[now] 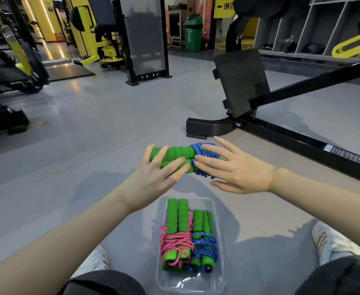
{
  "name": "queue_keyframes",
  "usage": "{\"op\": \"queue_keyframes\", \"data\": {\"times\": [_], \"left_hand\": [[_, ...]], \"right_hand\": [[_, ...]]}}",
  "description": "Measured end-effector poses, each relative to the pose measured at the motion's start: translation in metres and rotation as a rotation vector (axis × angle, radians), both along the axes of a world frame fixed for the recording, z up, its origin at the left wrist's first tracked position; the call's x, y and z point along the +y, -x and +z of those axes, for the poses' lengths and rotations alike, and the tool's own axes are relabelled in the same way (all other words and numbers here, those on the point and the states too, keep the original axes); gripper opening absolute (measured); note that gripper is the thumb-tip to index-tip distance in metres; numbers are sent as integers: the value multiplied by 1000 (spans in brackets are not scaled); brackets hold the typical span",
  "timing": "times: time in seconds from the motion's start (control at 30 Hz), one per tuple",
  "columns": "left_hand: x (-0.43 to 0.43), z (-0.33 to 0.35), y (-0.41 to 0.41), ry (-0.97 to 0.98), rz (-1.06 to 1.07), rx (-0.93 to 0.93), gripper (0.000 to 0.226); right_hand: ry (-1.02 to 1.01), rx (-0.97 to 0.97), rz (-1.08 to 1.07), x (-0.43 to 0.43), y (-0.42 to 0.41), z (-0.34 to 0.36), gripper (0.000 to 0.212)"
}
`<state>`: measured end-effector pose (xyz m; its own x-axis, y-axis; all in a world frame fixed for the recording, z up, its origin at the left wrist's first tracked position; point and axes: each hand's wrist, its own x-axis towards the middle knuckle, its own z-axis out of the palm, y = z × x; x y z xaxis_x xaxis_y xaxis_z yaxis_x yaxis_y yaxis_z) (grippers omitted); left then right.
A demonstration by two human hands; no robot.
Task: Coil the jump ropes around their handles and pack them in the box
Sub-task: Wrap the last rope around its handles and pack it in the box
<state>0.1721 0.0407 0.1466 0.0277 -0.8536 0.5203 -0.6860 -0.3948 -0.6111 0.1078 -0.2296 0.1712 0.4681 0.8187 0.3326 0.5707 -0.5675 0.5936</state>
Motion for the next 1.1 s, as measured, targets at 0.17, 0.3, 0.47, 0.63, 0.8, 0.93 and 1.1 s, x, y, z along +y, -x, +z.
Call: {"op": "queue_keyframes", "data": {"times": [0.17, 0.3, 0.47, 0.63, 0.8, 0.93, 1.1], "left_hand": [[11, -8, 8, -234, -86, -36, 39], [14, -12, 6, -320, -122, -40, 39], [11, -17, -4, -366, -157, -21, 25], [1, -22, -9, -432, -174, 45, 40], [-9, -24, -14, -445, -124, 90, 27], [-22, -40, -21, -490, -188, 117, 30], [-42, -73, -18, -526, -389, 164, 16]], "right_hand": [[158, 100, 37, -10, 12, -31, 65], [115, 113, 104, -4, 18, -49, 60], [-36, 123, 170, 5, 25, -70, 48], [-136, 160, 139, 3, 33, -91, 46], [-316, 201, 74, 12, 42, -102, 43], [-542, 245, -26, 32, 64, -126, 44], [-788, 315, -172, 59, 94, -156, 46]]}}
